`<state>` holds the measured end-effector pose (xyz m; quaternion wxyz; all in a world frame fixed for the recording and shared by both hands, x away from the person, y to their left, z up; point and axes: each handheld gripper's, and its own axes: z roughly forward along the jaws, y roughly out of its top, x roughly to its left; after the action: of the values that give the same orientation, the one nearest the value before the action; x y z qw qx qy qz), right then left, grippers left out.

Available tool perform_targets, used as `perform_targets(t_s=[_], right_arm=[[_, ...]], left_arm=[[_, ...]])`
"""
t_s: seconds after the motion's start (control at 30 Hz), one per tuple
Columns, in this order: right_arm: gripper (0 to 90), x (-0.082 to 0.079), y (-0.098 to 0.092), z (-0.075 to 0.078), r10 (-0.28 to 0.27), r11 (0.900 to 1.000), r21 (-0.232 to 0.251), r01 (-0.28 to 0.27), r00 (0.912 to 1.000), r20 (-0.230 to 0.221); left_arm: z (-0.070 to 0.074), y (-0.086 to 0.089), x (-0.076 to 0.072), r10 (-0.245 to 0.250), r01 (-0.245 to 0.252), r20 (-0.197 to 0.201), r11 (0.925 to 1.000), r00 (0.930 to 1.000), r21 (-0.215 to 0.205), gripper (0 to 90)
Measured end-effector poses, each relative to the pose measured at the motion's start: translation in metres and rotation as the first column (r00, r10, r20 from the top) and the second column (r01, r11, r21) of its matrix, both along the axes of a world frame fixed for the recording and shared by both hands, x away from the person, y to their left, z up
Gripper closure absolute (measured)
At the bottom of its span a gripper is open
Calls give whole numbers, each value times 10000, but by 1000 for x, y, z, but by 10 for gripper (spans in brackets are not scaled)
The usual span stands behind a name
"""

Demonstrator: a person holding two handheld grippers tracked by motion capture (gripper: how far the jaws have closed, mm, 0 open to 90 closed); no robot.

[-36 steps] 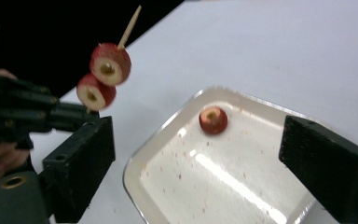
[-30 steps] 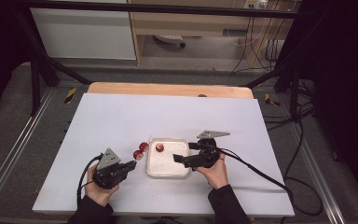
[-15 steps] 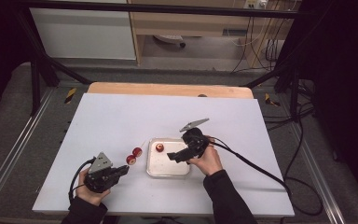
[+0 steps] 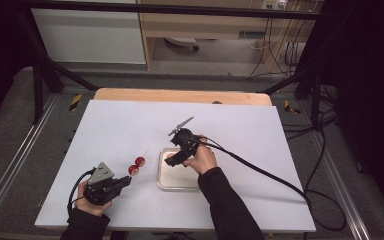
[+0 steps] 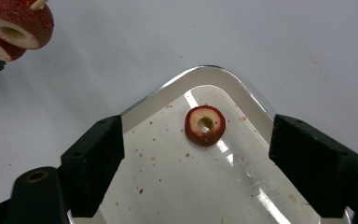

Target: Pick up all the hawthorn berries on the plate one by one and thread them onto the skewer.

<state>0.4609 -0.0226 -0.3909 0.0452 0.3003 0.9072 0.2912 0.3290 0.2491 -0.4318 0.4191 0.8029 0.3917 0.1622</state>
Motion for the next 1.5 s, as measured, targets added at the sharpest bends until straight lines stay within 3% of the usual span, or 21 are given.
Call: perform_targets(t_s=[0.3,0.47,0.77,1.07,1.2,1.5], right_arm=[[377,17,18,-12,465,9947,-894,-500,9981,-399],[450,24,19,-18,376,9917,-1211,-443,9977,-571],[545,31,20,-26,534,9909,-1168,-672,9917,-1171],[613,34,20,-29,542,9905,-1183,-702,9896,-1334],[614,30,18,-22,435,9941,-928,-554,9910,-1264],[614,6,-3,16,-68,9987,489,116,9952,-972]], left_arm=[[-1,2,2,57,-57,-83,10000,9999,-6,874],[-1,2,2,94,-94,-94,9999,9999,-34,874],[-1,1,2,60,-61,-117,10000,9999,-51,874],[-2,0,2,58,-59,-118,10000,9999,-52,874],[-1,0,1,57,-57,-101,10000,9999,-62,874],[0,-6,-2,-66,66,1,10000,10000,-47,874]])
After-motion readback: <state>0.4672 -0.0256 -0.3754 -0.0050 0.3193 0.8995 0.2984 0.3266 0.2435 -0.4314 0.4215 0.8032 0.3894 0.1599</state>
